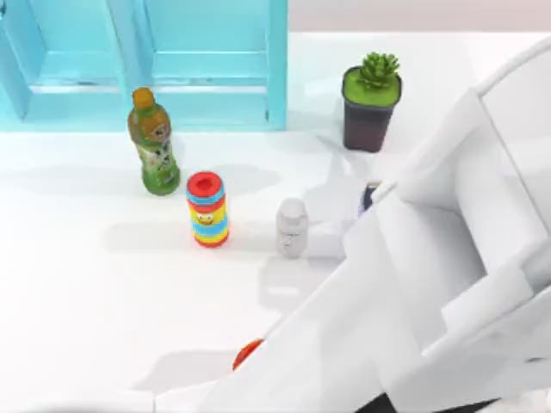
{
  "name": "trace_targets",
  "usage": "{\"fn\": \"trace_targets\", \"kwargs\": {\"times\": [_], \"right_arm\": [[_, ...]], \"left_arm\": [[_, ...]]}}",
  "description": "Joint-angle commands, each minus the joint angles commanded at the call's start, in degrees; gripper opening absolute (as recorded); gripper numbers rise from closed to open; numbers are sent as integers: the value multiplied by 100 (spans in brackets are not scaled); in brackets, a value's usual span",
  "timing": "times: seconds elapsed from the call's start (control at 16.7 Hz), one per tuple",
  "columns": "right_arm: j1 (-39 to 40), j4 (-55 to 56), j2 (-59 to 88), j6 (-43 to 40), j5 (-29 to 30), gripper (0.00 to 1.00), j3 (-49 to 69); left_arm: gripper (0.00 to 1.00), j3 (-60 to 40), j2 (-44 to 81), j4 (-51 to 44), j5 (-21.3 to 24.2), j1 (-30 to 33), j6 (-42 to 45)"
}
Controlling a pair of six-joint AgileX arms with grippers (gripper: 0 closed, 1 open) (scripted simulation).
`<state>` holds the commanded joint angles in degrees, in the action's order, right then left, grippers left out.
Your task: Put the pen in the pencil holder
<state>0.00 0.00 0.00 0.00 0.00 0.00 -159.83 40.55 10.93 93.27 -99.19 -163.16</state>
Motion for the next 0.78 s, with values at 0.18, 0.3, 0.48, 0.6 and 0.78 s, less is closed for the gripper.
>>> {"fn": "trace_targets", "kwargs": {"times": [0.18,0.3,0.48,0.6,0.78], "right_arm": [[0,0,0,0,0,100,0],[0,0,0,0,0,100,0],[0,0,0,0,0,100,0],[0,0,0,0,0,100,0],[0,0,0,0,0,100,0]], "left_arm": [[0,-1293,-526,894,254,-528,-1560],[0,-2023,-852,1416,333,-822,-2391],[0,-2847,-1250,2033,375,-1159,-3309],[0,-3171,-1416,2287,378,-1298,-3660],[0,-3264,-1465,2362,376,-1340,-3759]]}}
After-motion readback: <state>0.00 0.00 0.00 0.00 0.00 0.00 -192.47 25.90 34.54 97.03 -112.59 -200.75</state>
